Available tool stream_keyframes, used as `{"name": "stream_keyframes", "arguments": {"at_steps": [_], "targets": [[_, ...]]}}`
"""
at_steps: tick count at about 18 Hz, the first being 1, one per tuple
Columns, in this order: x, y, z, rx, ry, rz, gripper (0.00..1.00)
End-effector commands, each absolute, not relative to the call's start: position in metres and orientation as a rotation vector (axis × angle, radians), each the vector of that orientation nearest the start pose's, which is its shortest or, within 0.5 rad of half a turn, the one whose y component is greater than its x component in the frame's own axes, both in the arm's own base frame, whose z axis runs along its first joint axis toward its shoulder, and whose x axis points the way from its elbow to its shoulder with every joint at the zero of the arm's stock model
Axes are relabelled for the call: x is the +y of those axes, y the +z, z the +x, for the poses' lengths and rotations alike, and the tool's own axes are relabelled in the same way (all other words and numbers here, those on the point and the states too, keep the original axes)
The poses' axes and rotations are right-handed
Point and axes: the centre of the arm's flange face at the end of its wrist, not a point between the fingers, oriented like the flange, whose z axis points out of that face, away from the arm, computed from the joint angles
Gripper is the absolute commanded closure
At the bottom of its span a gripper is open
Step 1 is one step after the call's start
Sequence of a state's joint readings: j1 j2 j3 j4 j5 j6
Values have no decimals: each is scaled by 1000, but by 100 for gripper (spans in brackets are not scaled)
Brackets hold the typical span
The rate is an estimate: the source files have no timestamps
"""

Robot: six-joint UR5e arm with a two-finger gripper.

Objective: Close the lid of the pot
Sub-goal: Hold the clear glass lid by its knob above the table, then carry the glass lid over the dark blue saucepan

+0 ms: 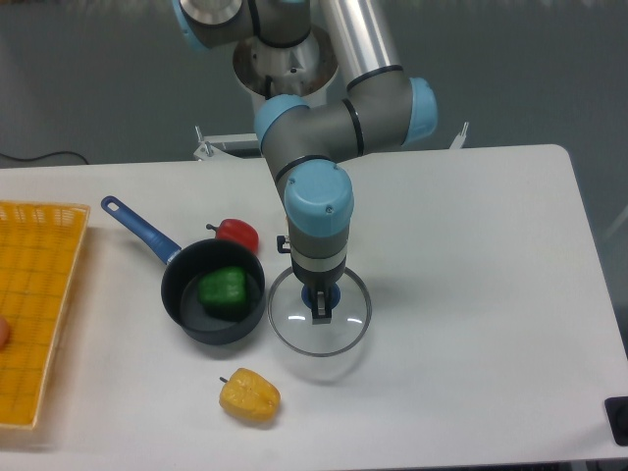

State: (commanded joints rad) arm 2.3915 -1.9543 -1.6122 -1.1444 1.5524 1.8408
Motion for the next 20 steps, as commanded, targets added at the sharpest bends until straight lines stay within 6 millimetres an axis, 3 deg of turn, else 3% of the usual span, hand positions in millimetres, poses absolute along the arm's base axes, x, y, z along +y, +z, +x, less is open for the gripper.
{"name": "stream_keyframes", "arguments": {"at_steps": [15, 20], "targets": [[513, 299, -353, 1539, -18, -2760, 48], [524, 300, -328, 1587, -9, -2807, 48]]}}
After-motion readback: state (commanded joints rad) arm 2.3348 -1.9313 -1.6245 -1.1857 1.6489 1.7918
